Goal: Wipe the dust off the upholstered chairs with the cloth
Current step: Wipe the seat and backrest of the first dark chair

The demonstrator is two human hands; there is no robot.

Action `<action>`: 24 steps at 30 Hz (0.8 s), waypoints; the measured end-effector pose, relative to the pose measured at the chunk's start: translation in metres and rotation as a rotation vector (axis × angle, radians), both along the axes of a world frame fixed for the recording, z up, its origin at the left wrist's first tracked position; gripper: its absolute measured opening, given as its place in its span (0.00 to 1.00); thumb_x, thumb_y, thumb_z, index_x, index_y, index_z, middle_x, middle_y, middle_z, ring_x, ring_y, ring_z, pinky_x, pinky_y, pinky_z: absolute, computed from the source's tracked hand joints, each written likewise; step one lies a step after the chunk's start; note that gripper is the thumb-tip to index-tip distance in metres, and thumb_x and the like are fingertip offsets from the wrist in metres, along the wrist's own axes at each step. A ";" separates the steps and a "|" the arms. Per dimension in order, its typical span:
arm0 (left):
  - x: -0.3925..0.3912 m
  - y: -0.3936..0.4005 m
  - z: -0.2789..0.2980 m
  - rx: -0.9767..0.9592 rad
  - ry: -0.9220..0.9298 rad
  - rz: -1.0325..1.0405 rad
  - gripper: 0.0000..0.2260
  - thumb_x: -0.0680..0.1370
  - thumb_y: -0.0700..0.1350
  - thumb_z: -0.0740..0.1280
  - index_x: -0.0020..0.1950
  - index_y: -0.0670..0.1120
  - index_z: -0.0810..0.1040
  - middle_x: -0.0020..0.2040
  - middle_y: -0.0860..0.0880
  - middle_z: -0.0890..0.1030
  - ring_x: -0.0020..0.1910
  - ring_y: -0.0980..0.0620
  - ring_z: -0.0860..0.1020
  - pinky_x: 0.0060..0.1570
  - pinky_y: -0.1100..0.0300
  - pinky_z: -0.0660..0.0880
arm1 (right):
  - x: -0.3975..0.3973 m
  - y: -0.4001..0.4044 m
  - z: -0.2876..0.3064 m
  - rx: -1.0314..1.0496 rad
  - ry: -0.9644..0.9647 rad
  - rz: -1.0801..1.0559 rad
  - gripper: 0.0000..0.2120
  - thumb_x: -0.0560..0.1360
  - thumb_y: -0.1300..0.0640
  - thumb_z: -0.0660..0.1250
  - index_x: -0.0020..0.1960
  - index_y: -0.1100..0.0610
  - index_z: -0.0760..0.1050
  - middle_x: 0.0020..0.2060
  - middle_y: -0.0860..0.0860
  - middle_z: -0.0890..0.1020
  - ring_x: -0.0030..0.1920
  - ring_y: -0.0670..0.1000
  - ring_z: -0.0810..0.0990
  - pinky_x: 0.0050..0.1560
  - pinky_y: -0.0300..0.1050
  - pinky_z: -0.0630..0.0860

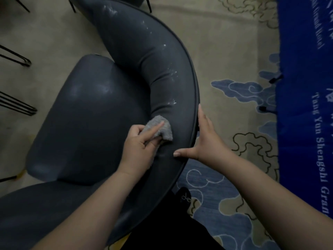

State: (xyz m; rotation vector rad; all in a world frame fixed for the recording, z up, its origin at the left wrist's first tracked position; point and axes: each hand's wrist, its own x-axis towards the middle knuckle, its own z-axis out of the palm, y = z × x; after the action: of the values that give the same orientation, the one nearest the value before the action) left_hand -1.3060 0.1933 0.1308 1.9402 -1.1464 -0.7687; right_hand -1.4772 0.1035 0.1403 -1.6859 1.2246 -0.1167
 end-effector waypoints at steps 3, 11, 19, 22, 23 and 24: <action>0.018 0.004 0.007 0.049 0.039 0.090 0.18 0.76 0.39 0.69 0.61 0.57 0.75 0.46 0.55 0.69 0.46 0.66 0.72 0.49 0.80 0.63 | 0.002 -0.002 0.001 0.007 0.034 0.024 0.73 0.44 0.29 0.72 0.75 0.46 0.30 0.76 0.45 0.48 0.75 0.47 0.50 0.74 0.49 0.57; 0.039 0.038 -0.003 0.175 -0.121 -0.012 0.11 0.73 0.39 0.72 0.54 0.46 0.83 0.47 0.49 0.70 0.47 0.57 0.75 0.49 0.79 0.65 | 0.004 -0.002 0.001 0.004 0.044 0.033 0.71 0.52 0.38 0.78 0.75 0.49 0.30 0.77 0.46 0.47 0.76 0.48 0.48 0.75 0.51 0.54; 0.011 0.028 0.004 0.082 -0.021 -0.017 0.17 0.71 0.40 0.74 0.59 0.49 0.80 0.47 0.53 0.70 0.46 0.65 0.72 0.51 0.81 0.61 | 0.002 0.001 -0.001 0.071 -0.014 0.000 0.68 0.57 0.46 0.81 0.74 0.43 0.30 0.77 0.44 0.44 0.77 0.54 0.50 0.74 0.57 0.57; 0.016 0.022 0.000 0.110 -0.032 0.155 0.12 0.72 0.42 0.74 0.56 0.44 0.83 0.49 0.53 0.74 0.47 0.63 0.73 0.49 0.82 0.61 | 0.001 0.001 -0.001 0.062 -0.014 -0.001 0.69 0.56 0.45 0.81 0.74 0.43 0.30 0.77 0.44 0.45 0.76 0.52 0.51 0.74 0.56 0.58; 0.016 0.017 0.001 0.075 -0.029 0.167 0.11 0.72 0.43 0.74 0.54 0.45 0.84 0.49 0.54 0.75 0.47 0.65 0.73 0.49 0.82 0.61 | 0.001 0.001 -0.001 0.062 -0.016 -0.002 0.69 0.56 0.45 0.81 0.75 0.43 0.30 0.77 0.44 0.45 0.76 0.52 0.51 0.74 0.56 0.58; 0.012 0.009 0.004 0.023 -0.022 0.158 0.09 0.72 0.45 0.74 0.51 0.47 0.84 0.48 0.55 0.76 0.47 0.68 0.74 0.50 0.82 0.62 | 0.002 0.001 -0.001 0.060 -0.018 -0.001 0.69 0.55 0.45 0.81 0.75 0.44 0.30 0.77 0.44 0.45 0.76 0.51 0.50 0.74 0.55 0.58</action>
State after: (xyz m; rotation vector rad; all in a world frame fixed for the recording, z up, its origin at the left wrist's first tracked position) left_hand -1.2938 0.2028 0.1347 2.0359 -0.9867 -0.6800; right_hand -1.4755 0.1048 0.1390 -1.6294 1.2040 -0.0953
